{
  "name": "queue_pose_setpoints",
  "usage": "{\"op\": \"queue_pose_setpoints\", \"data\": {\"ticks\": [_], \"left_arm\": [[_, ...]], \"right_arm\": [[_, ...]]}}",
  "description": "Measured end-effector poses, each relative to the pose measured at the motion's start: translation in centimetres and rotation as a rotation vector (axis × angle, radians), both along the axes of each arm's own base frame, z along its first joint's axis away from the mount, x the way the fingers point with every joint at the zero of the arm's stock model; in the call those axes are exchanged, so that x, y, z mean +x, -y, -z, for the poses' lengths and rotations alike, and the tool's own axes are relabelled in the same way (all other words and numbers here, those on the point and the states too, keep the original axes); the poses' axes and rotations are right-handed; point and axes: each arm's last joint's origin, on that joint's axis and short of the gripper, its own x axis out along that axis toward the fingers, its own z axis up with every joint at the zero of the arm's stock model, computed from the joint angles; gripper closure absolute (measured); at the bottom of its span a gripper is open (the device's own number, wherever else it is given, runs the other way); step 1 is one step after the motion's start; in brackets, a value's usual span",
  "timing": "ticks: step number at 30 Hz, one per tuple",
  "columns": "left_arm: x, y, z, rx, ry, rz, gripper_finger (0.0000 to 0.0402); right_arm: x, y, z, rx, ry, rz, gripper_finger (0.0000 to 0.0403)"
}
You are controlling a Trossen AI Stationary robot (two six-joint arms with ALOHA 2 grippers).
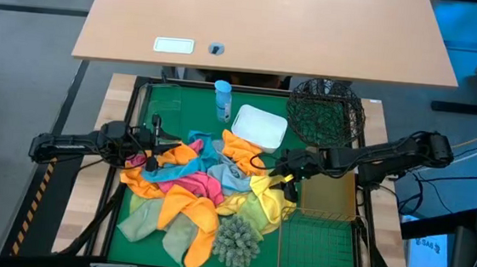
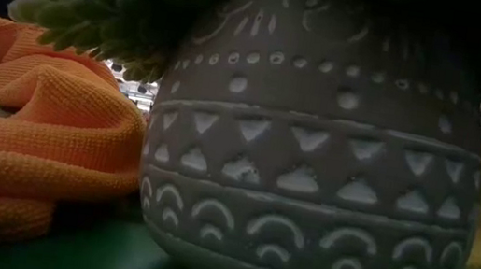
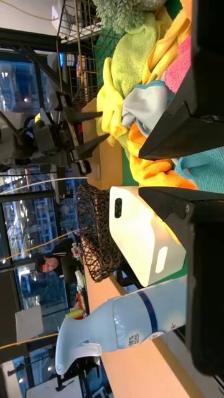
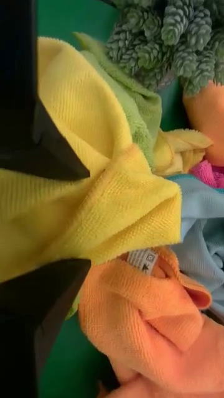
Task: Sort microfiber towel by color & place in baskets
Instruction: Put the yellow microfiber towel into the yellow bin
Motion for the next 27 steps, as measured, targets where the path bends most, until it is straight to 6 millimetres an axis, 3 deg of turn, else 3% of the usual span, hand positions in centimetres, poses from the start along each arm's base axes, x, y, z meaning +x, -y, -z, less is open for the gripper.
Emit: {"op": "queue_pose_setpoints", "data": {"ticks": [9,17,27], "left_arm": [[0.0,0.0,0.0,0.000,0.000,0.000,0.0324],[0.0,0.0,0.0,0.000,0.000,0.000,0.0324],[0.0,0.0,0.0,0.000,0.000,0.000,0.0324]], "right_arm": [[0.0,-0.1,-0.1,0.027,-0.001,-0.024,0.0388],[0.8,-0.4,-2.1,0.104,0.027,-0.071,0.0386],[1.4,-0.4,-8.0,0.054,0.015,-0.138,0.0397]]}}
